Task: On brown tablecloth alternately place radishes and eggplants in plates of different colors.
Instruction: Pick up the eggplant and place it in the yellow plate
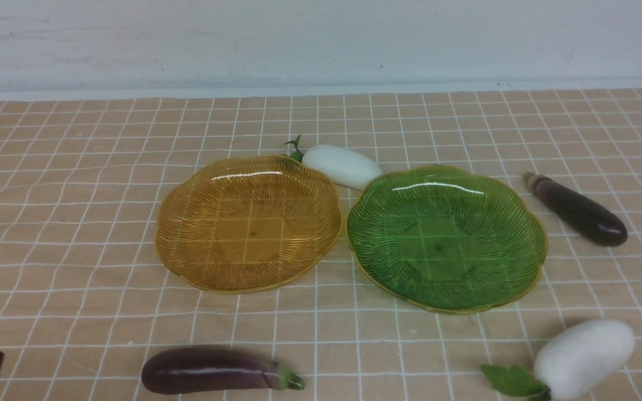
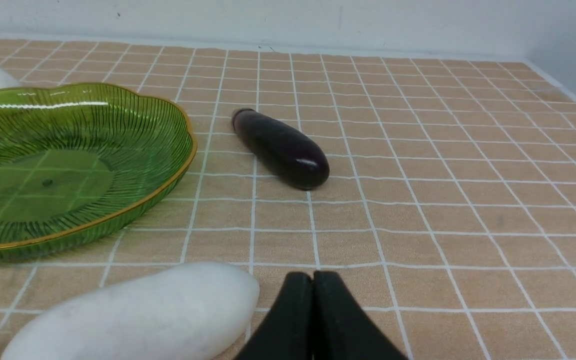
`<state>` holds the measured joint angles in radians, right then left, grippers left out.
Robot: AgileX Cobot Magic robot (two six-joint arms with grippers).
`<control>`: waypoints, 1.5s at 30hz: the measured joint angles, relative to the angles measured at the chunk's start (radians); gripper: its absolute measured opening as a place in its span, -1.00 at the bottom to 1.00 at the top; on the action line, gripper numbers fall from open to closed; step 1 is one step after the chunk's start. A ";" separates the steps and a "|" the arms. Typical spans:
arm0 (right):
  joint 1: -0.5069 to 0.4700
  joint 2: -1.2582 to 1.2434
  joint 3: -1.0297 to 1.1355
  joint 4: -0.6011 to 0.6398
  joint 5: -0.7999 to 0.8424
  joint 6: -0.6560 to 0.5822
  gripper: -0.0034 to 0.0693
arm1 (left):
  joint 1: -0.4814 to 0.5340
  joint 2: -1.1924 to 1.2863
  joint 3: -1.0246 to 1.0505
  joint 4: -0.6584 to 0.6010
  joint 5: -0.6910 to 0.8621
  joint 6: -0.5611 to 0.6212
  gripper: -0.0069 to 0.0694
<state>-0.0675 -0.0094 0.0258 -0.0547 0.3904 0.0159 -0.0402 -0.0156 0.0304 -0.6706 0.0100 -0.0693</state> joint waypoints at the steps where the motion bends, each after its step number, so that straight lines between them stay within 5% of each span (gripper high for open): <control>1: 0.000 0.000 0.000 0.000 -0.001 0.000 -0.95 | 0.000 0.000 0.000 -0.022 -0.050 0.000 -0.83; 5: 0.000 0.000 0.000 0.039 -0.027 0.015 -0.95 | 0.000 0.000 -0.020 -0.072 -0.205 0.000 -0.83; 9: 0.000 0.000 0.001 0.195 -0.161 0.108 -0.95 | 0.000 0.004 -0.164 -0.049 -0.126 0.010 -0.83; 15: 0.000 0.000 0.001 0.502 -0.363 0.271 -0.95 | 0.000 0.151 -0.374 0.077 0.163 0.103 -0.83; 17: 0.000 0.000 0.001 0.581 -0.399 0.283 -0.95 | 0.000 0.308 -0.470 0.126 0.376 0.148 -0.83; 21: 0.000 0.000 0.001 0.603 -0.404 0.276 -0.95 | 0.000 0.551 -0.574 0.177 0.679 0.235 -0.83; 25: 0.002 0.000 0.001 0.611 -0.414 0.275 -0.95 | 0.000 0.841 -0.624 0.205 0.881 0.486 -0.83; 30: 0.052 0.012 -0.150 0.601 -0.200 0.244 -0.95 | 0.000 1.001 -0.627 0.190 0.930 0.817 -0.83; 34: 0.104 0.156 -0.362 0.582 0.025 0.107 -0.95 | -0.014 1.050 -0.655 0.114 0.935 0.917 -0.83; 40: 0.149 0.483 -0.644 0.575 0.438 -0.137 -0.95 | -0.228 1.153 -0.872 0.173 0.920 0.854 -0.83; 45: 0.151 0.597 -0.672 0.630 0.541 -0.249 -0.95 | -0.375 1.302 -0.966 0.337 0.885 0.813 -0.81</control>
<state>0.0839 0.5872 -0.6458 0.5757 0.9310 -0.2336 -0.4151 1.2868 -0.9353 -0.3337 0.8949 0.7442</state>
